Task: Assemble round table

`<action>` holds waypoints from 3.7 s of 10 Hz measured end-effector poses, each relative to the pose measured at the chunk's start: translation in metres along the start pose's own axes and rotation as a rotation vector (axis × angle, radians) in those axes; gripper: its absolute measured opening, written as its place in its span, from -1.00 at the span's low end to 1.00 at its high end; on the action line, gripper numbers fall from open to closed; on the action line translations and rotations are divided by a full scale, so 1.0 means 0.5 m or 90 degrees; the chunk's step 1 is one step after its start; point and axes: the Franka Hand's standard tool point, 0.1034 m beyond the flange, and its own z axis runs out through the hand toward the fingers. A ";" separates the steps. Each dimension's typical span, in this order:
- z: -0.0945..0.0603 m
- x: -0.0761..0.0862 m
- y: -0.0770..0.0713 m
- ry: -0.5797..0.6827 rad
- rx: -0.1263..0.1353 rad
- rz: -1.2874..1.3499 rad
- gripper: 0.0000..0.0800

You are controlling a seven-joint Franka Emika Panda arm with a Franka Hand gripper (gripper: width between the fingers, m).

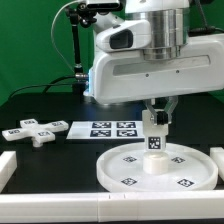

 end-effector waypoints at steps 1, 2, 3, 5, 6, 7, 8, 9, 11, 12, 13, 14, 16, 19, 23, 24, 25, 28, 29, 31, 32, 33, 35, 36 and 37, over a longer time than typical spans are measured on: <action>0.000 0.000 0.000 0.000 0.000 0.000 -1.00; 0.000 0.000 0.000 0.000 0.000 0.000 -1.00; 0.001 0.000 0.000 0.001 -0.001 -0.007 -0.74; 0.004 -0.003 0.001 0.006 -0.002 -0.030 -0.26; 0.004 -0.004 0.001 0.005 -0.002 -0.031 0.18; 0.004 -0.005 0.000 0.005 -0.002 -0.032 0.18; 0.006 -0.007 0.000 0.004 -0.002 -0.034 0.52; 0.009 -0.010 0.001 0.005 -0.003 -0.037 0.59; 0.016 -0.016 0.001 0.005 -0.003 -0.044 0.62; 0.020 -0.021 0.003 0.001 -0.003 -0.049 0.62; 0.024 -0.027 0.007 -0.002 -0.003 -0.050 0.62; 0.026 -0.030 0.009 -0.004 -0.003 -0.049 0.62; 0.024 -0.028 0.007 -0.004 -0.002 -0.050 0.62; 0.024 -0.027 0.006 -0.003 -0.002 -0.050 0.02; 0.024 -0.027 0.004 -0.003 -0.001 0.013 0.02; 0.024 -0.027 0.002 -0.003 0.002 0.075 0.02; 0.025 -0.027 0.002 -0.003 0.005 0.162 0.02; 0.027 -0.026 -0.001 0.006 0.001 0.389 0.02; 0.027 -0.023 0.000 0.016 0.001 0.425 0.02; 0.026 -0.022 0.000 0.014 0.008 0.498 0.02; 0.026 -0.022 -0.001 0.014 0.011 0.519 0.02; 0.027 -0.022 -0.002 0.012 0.016 0.570 0.02; 0.027 -0.023 -0.001 0.004 0.037 0.720 0.02; 0.030 -0.028 -0.001 0.001 0.050 0.816 0.02; 0.030 -0.029 -0.002 0.007 0.065 0.900 0.02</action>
Offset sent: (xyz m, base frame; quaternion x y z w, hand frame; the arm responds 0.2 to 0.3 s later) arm -0.0066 -0.0015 -0.0009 -0.0171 0.0194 -0.0647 0.9976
